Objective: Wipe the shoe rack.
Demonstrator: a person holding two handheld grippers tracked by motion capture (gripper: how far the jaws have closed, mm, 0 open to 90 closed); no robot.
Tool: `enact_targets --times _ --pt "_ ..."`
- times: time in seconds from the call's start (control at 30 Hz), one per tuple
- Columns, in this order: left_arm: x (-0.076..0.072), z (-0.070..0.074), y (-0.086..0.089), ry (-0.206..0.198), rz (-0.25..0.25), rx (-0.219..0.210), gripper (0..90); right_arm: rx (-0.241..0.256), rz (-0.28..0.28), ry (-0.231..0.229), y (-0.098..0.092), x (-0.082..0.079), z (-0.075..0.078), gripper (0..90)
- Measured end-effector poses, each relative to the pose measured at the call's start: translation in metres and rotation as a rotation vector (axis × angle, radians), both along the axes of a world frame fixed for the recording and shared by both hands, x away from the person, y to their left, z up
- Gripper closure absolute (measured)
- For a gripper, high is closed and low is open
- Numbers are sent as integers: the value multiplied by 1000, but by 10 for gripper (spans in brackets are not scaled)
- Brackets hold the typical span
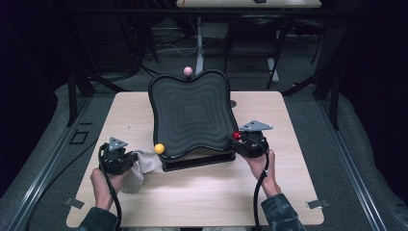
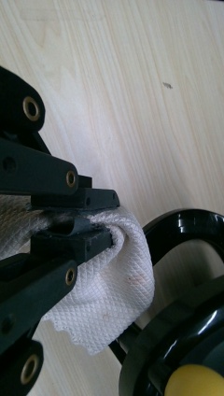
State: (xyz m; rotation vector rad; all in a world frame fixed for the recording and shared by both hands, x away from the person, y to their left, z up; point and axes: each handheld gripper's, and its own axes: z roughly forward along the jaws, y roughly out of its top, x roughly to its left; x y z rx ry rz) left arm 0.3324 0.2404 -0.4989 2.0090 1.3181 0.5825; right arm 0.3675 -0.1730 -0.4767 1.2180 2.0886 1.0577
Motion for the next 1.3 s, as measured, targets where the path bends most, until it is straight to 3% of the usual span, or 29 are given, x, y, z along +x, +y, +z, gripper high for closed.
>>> enact_targets --times 0.13,0.33,0.5,0.67,1.0,1.3 --pt "0 -1 -5 -5 -23 6 813 -18 -20 -8 -2 0 -1 598" --pt "0 -2 -10 -8 -45 1 812 2 -39 12 -13 2 0 596" --pt "1 -4 -17 -8 -65 7 811 15 -35 2 -12 1 1 532" --pt "1 -6 -25 -13 -83 5 810 15 -45 -1 -14 1 0 595" --pt "3 -11 -45 -42 -127 -20 803 5 -56 -13 -12 -1 -2 597" --pt "4 -16 -49 -45 -132 -62 803 4 -60 -17 -11 -2 -2 597"
